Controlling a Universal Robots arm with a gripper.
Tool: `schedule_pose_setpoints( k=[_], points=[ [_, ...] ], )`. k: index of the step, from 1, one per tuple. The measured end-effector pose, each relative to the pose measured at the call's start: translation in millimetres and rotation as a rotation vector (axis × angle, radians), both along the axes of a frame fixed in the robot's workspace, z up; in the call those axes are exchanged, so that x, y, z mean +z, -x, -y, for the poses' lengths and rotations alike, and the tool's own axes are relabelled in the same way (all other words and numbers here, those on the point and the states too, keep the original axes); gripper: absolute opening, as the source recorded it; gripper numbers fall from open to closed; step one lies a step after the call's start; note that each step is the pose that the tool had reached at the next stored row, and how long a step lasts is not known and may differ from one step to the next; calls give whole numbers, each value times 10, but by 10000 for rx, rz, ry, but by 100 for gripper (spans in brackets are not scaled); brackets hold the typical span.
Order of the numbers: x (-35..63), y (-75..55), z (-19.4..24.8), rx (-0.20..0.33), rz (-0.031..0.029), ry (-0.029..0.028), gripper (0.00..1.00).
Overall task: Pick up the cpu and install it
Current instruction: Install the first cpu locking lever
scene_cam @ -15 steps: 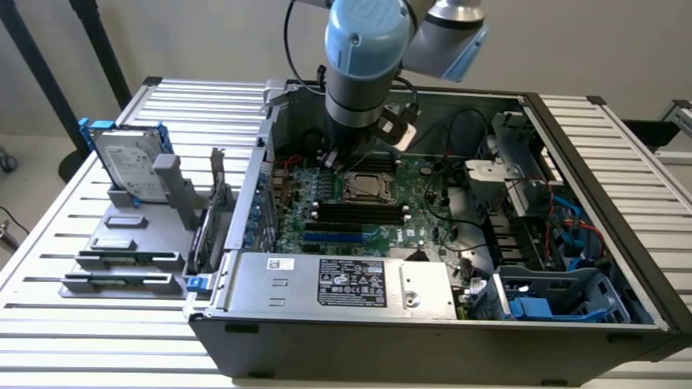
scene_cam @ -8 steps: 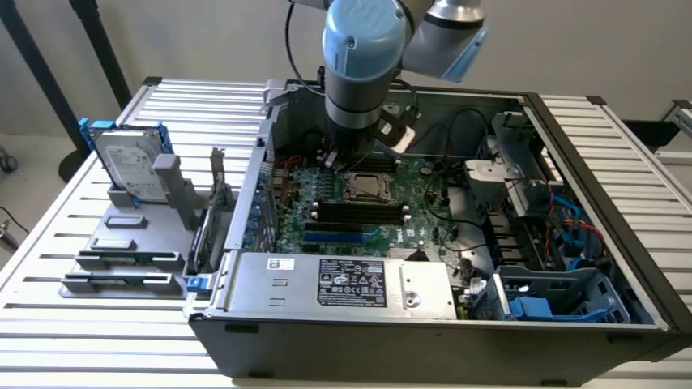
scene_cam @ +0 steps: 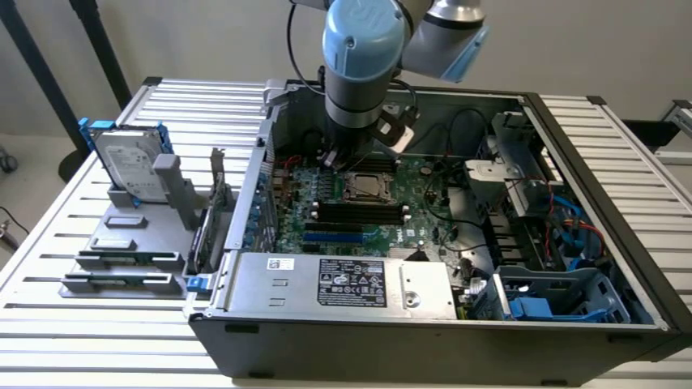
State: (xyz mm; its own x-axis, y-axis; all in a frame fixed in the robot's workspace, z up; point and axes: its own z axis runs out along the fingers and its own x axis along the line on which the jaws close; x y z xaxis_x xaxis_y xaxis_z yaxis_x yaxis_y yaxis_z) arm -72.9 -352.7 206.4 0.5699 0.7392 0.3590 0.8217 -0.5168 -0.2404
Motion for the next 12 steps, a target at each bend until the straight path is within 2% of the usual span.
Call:
schedule_pose_setpoints(
  k=[4, 9, 12],
  points=[
    [-1, -2, -1, -106, -17, 48, 11],
    [-2, -2, 0, -226, -16, 213, 11],
    [-7, -2, 0, -228, -16, 276, 11]
  ],
)
